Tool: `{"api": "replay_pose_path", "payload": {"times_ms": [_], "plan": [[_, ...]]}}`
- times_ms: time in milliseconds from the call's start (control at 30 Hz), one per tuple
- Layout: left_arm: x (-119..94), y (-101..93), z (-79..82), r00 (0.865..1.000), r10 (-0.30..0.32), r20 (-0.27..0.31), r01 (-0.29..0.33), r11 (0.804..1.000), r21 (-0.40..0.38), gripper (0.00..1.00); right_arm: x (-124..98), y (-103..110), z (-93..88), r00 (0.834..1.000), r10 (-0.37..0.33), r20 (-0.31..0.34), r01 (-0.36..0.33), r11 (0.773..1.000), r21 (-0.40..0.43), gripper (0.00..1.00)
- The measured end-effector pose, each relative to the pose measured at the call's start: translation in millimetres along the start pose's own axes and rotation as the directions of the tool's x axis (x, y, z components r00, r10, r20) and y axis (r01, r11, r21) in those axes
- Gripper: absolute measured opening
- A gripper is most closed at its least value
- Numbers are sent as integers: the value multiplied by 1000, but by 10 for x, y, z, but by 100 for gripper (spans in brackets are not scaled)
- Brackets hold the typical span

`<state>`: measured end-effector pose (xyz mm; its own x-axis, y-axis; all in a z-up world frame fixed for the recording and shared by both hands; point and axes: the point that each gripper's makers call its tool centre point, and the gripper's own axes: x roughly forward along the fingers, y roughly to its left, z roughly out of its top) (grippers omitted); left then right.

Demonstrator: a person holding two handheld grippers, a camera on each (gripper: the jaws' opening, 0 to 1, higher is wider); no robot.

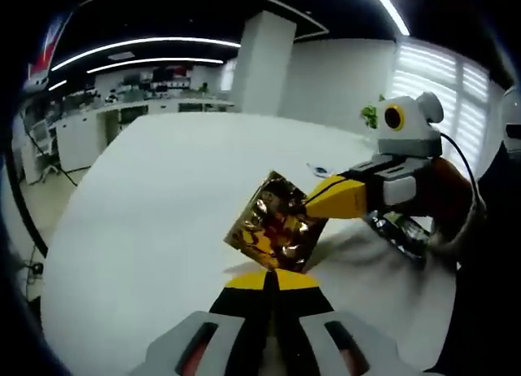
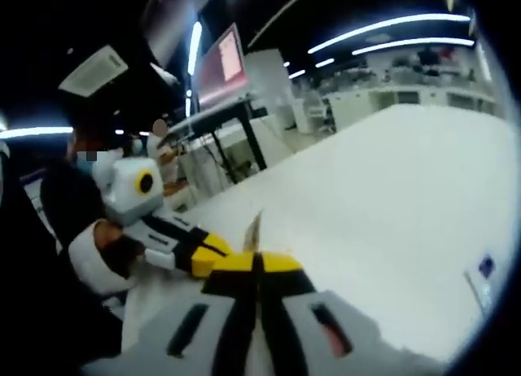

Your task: Arrange the skincare products in the storage area until every visible bottle or jar stands upright without overlapping.

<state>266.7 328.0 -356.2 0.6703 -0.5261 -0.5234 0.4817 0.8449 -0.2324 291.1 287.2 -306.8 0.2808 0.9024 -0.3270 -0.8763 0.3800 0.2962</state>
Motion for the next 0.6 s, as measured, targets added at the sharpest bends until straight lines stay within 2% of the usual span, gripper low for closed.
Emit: {"api": "replay_pose_path", "payload": {"times_ms": [100,167,233,433,600], "plan": [[7,-23,11,1000,-14,15,14,1000,-4,9,-51,43,50,1000,16,27,-16,1000,0,0],[10,-39,36,999,-29,35,30,999,-31,17,-76,72,89,998,25,52,-25,1000,2,0],[1,-67,83,997,-46,64,49,997,-52,20,-102,106,109,997,38,60,-39,999,3,0],[-23,-180,298,978,-107,177,126,987,-102,24,-198,207,190,991,81,111,-86,996,39,0],[-55,-319,413,957,-170,234,197,976,-94,24,-318,238,256,984,92,151,-104,992,72,0]]}}
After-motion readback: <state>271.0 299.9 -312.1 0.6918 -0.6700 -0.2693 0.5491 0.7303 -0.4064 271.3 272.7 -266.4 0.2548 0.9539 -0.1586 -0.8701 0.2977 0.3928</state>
